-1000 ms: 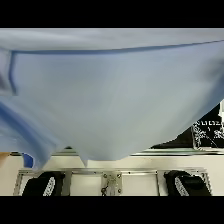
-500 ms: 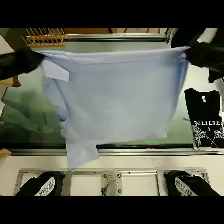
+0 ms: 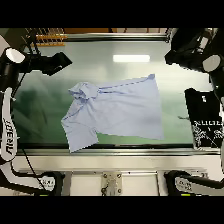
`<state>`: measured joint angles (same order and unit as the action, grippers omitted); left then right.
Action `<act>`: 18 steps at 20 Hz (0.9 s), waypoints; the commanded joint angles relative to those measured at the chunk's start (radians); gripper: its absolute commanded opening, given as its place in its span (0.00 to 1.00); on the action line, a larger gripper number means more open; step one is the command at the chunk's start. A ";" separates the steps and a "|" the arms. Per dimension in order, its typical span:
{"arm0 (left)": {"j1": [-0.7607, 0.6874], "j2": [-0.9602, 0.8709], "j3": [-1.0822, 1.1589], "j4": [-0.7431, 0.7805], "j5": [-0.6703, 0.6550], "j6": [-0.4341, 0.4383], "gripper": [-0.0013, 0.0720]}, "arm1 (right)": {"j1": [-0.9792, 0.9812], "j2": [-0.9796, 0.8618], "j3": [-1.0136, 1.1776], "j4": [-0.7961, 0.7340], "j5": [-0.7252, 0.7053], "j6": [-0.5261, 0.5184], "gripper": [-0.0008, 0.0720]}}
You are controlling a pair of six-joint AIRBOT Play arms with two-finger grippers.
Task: Fold the clothes and pants, and hang the long-sleeved shirts on hangers.
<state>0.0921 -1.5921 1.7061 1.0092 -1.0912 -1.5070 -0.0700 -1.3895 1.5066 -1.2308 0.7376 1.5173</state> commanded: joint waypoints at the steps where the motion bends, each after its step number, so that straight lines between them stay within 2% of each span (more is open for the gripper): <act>1: 0.068 0.019 -0.039 0.158 -0.153 -0.007 0.94 | -0.037 0.067 -0.017 0.000 0.191 -0.026 0.91; 3: 0.113 0.098 -0.217 0.196 -0.156 0.015 0.94 | -0.031 0.136 -0.083 0.004 0.281 -0.093 0.91; 6: 0.169 0.213 -0.552 0.195 -0.116 0.071 0.94 | -0.018 0.238 -0.224 0.023 0.319 -0.097 0.91; 10: 0.215 0.303 -0.903 0.191 0.019 0.126 0.94 | -0.001 0.324 -0.380 0.075 0.318 -0.097 0.91; 14: 0.223 0.310 -1.028 0.040 0.087 0.264 0.94 | 0.018 0.330 -0.419 0.138 0.318 -0.096 0.91; 18: 0.183 0.310 -1.040 0.010 0.162 0.273 0.94 | 0.024 0.331 -0.419 0.163 0.318 -0.096 0.91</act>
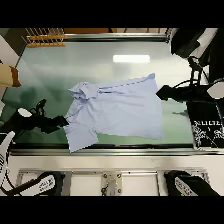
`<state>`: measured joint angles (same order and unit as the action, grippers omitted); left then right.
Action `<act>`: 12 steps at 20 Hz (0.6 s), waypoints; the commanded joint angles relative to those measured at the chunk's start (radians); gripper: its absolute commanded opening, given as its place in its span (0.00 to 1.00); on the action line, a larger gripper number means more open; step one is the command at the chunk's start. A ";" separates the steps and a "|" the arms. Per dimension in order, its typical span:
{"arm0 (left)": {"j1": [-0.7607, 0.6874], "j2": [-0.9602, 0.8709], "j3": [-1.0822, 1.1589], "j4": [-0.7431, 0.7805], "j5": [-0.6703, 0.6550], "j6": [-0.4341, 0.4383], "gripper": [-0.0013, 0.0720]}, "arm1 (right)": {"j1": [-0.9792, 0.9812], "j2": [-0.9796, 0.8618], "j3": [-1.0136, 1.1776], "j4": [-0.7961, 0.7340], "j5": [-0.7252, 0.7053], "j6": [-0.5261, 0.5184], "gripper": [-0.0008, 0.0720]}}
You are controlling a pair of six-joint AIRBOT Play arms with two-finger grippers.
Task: Fold the clothes and pants, and hang the long-sleeved shirts on hangers.
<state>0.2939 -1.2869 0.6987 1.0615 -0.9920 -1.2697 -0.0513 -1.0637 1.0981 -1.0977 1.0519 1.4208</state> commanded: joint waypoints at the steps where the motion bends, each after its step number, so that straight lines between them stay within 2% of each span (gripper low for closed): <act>1: -0.029 0.003 -0.032 -0.043 0.082 0.034 0.94 | 0.005 0.005 -0.011 0.029 0.004 0.000 0.91; 6: -0.080 0.002 -0.032 -0.044 0.122 0.013 0.94 | 0.005 0.005 -0.011 0.029 0.004 0.008 0.91; 7: -0.096 0.002 -0.032 -0.044 0.130 0.011 0.90 | 0.005 0.005 -0.011 0.029 0.004 0.008 0.91; 8: -0.113 0.002 -0.032 -0.044 0.141 0.005 0.75 | 0.005 0.005 -0.011 0.029 0.004 0.008 0.91; 9: -0.129 0.002 -0.032 -0.044 0.154 -0.003 0.68 | 0.005 0.005 -0.011 0.029 0.004 0.008 0.91; 12: -0.156 0.002 -0.032 -0.043 0.168 -0.037 0.65 | 0.005 0.006 -0.011 0.029 0.005 0.008 0.91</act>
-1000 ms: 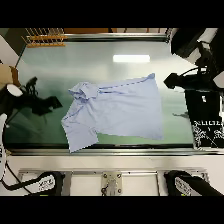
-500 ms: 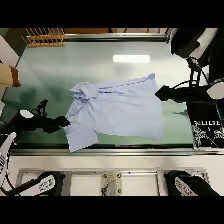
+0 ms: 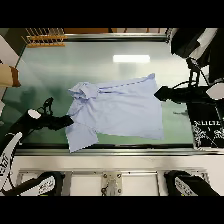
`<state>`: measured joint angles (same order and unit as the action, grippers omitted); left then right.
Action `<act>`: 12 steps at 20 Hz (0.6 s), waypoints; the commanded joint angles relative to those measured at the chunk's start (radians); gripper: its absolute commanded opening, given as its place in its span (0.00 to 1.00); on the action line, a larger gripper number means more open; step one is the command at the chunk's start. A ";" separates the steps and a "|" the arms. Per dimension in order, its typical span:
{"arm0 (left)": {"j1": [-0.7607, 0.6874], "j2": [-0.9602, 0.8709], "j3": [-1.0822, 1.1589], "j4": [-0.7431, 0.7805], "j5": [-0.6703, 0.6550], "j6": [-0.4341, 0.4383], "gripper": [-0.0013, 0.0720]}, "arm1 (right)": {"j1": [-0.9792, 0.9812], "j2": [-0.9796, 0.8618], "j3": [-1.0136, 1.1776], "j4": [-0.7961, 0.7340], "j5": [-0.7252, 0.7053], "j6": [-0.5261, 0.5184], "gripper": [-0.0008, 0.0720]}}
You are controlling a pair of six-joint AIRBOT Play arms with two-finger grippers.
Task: Fold the clothes and pants, and hang the long-sleeved shirts on hangers.
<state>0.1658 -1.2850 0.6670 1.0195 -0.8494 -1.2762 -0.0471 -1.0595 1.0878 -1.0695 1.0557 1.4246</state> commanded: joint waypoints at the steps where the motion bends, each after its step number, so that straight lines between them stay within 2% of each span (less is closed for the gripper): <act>1: -0.029 0.000 0.000 0.000 0.023 -0.040 0.23 | 0.001 0.002 0.000 0.001 0.001 0.004 0.91; 2: -0.029 0.001 0.000 0.000 0.023 -0.041 0.03 | -0.001 0.003 0.000 0.000 0.003 0.004 0.91; 5: -0.029 0.031 0.000 0.001 -0.032 -0.041 0.03 | -0.020 0.023 -0.016 -0.029 0.056 0.021 0.91; 7: -0.029 0.076 -0.004 0.009 -0.074 -0.041 0.03 | -0.052 0.061 -0.084 -0.095 0.115 0.105 0.91; 10: -0.029 0.168 -0.050 0.009 -0.093 -0.040 0.03 | -0.109 0.149 -0.299 -0.193 0.187 0.382 0.91; 12: -0.029 0.227 -0.093 0.008 -0.093 -0.040 0.03 | -0.143 0.201 -0.471 -0.191 0.168 0.510 0.91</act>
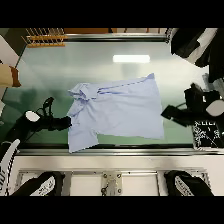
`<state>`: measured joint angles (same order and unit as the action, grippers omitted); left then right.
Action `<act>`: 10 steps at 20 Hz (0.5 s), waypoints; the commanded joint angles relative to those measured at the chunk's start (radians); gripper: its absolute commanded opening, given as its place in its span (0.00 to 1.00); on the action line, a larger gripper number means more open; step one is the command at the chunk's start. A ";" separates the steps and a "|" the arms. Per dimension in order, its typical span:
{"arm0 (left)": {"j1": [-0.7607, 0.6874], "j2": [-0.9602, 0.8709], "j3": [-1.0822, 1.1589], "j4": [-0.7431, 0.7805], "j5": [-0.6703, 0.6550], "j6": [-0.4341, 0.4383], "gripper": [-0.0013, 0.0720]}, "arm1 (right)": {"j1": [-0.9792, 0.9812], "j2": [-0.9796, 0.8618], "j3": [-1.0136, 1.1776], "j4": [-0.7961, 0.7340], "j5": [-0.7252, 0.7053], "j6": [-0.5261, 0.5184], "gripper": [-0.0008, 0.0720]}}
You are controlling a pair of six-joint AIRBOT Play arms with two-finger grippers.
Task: Fold the clothes and pants, and hang the long-sleeved shirts on hangers.
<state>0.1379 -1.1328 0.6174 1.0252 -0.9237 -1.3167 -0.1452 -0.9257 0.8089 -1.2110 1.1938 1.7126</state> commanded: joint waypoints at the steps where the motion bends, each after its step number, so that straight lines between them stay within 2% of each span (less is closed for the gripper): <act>1: -0.001 0.102 -0.062 0.003 -0.019 0.000 0.03 | -0.055 0.085 -0.268 -0.040 0.002 0.278 0.91; 3: -0.001 0.144 -0.082 0.002 -0.018 0.000 0.03 | -0.061 0.102 -0.394 0.020 -0.098 0.362 0.91; 7: -0.001 0.196 -0.101 0.002 -0.018 0.000 0.03 | -0.046 0.090 -0.519 0.187 -0.359 0.360 0.90; 9: -0.001 0.196 -0.100 0.000 -0.019 0.000 0.03 | -0.031 0.075 -0.520 0.185 -0.439 0.343 0.79; 10: -0.001 0.196 -0.100 -0.001 -0.019 0.000 0.03 | -0.025 0.069 -0.520 0.184 -0.475 0.330 0.79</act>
<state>0.1375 -0.9512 0.5228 1.0271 -0.9424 -1.3167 -0.1837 -0.8455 0.3267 -1.0672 0.8742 2.0407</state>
